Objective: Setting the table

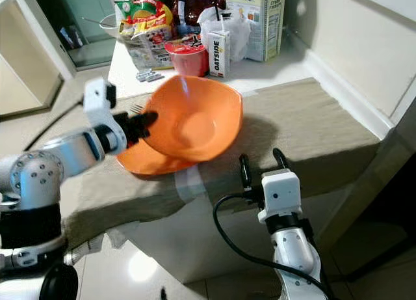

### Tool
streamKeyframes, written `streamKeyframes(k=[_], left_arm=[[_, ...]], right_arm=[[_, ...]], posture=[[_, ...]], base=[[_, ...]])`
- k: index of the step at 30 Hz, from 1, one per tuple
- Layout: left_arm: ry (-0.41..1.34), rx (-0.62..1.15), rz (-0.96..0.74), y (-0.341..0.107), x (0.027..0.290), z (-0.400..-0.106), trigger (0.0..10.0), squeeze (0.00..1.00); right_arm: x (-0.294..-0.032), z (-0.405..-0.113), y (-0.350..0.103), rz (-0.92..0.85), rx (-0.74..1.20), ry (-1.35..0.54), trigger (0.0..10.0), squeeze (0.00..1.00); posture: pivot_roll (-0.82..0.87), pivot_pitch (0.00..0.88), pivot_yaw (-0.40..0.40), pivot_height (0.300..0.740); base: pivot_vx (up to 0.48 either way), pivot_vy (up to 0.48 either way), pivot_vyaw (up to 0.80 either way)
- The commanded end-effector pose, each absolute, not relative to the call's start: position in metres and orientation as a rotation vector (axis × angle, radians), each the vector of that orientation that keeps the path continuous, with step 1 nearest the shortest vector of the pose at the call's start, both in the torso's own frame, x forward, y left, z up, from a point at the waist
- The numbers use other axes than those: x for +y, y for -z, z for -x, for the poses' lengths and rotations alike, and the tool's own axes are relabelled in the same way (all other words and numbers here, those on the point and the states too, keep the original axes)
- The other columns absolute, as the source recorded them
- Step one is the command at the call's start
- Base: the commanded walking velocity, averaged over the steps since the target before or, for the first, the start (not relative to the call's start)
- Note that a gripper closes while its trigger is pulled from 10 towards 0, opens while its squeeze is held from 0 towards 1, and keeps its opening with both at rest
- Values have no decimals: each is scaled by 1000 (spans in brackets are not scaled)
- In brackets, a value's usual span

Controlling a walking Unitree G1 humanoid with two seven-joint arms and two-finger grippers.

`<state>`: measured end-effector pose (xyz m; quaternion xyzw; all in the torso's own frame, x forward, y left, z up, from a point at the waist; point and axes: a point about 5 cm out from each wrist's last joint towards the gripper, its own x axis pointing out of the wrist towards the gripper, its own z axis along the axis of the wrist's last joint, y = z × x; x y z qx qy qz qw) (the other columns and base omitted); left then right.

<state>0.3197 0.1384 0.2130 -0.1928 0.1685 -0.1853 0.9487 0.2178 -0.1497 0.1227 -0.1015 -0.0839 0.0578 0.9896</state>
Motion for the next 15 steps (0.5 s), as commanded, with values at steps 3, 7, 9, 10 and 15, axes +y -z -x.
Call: streamKeyframes(k=[3, 7, 9, 10, 15], left_arm=[[347, 277, 411, -227, 150, -325, 0, 0], [351, 235, 431, -235, 151, -327, 0, 0], [346, 209, 446, -241, 153, -328, 0, 0], [348, 197, 452, -244, 154, -329, 0, 0], [340, 154, 443, -252, 159, -331, 0, 0]], right_arm=[[-149, -217, -119, 202, -144, -109, 10000, 0], [-149, -218, -119, 204, -145, -110, 10000, 0], [-149, -219, -119, 204, -147, -111, 10000, 0], [-149, -219, -119, 204, -147, -111, 10000, 0], [-150, -220, -119, 205, -149, -112, 10000, 0]], posture=[[-187, 30, 190, 740], [-187, 29, 188, 740], [-187, 27, 187, 740], [-186, 26, 186, 740], [-183, 23, 183, 740]], base=[[0, 0, 0], [0, 0, 0], [0, 0, 0], [0, 0, 0], [0, 0, 0]])
